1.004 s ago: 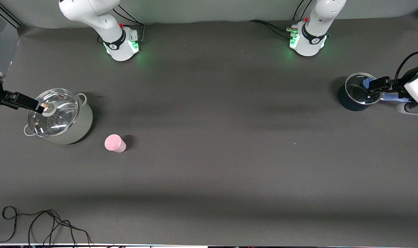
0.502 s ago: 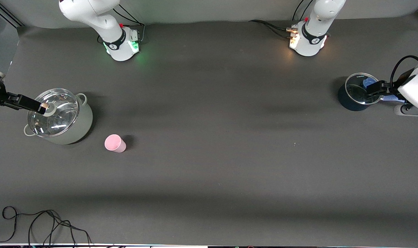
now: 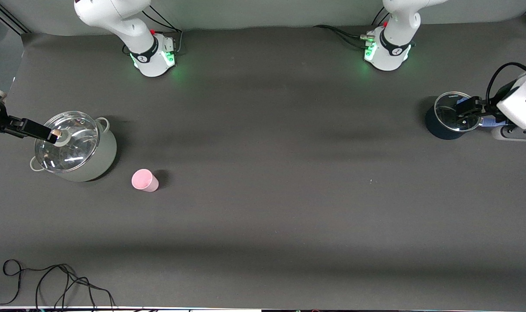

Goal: Transfer pink cup from left to right arm

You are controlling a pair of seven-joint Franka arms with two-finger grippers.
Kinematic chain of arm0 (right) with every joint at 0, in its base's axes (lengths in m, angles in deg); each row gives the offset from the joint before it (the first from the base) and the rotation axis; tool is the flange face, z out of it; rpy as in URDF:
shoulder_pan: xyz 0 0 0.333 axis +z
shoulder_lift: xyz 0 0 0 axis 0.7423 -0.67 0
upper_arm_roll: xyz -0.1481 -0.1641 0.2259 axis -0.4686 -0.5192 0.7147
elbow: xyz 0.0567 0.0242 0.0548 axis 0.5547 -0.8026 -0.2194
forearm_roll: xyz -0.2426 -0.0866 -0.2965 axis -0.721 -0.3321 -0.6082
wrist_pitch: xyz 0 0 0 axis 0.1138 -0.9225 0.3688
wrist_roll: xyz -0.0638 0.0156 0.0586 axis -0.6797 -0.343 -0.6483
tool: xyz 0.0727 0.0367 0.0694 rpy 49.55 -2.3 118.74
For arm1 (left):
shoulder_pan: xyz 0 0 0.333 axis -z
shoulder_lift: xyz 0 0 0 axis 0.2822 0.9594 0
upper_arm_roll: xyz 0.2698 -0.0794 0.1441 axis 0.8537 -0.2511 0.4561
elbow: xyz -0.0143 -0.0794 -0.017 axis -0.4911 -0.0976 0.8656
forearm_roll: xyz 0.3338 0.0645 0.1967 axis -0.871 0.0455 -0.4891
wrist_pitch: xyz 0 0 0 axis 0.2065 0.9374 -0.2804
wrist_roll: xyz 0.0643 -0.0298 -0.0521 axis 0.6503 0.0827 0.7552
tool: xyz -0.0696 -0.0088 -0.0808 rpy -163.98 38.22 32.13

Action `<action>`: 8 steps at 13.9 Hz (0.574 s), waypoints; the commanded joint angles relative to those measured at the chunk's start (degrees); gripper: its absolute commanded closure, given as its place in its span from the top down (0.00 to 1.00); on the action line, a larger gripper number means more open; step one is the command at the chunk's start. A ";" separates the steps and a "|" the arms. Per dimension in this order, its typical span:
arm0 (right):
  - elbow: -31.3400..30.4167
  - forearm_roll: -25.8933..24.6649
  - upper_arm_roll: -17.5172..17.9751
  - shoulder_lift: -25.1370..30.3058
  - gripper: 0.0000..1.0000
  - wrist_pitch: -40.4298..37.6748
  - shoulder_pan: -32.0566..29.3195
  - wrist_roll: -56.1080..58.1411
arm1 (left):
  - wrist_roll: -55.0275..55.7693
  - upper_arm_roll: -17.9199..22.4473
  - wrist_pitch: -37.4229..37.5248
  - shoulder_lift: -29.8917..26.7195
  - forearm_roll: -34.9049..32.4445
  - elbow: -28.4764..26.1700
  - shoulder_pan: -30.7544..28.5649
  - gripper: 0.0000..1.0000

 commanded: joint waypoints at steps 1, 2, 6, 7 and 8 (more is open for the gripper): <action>0.66 -1.11 11.15 0.49 1.00 -0.98 -11.08 -0.35 | -0.02 7.39 -0.82 -0.81 0.67 -0.12 8.40 1.00; 0.66 -1.11 17.66 0.84 1.00 -0.98 -17.42 -0.44 | 0.07 7.40 -0.91 -0.72 0.84 -0.04 8.50 1.00; -0.65 -1.37 26.07 2.86 1.00 -0.37 -25.12 -0.35 | 0.94 7.40 -1.17 -0.46 1.90 0.05 8.32 1.00; -3.18 -1.29 26.43 4.61 1.00 1.03 -26.34 -0.18 | 2.42 7.40 -1.43 -0.37 1.90 0.05 8.32 1.00; -5.47 -1.29 27.21 6.19 1.00 2.35 -26.88 1.65 | 3.31 7.40 -1.78 -0.37 1.98 0.05 8.32 1.00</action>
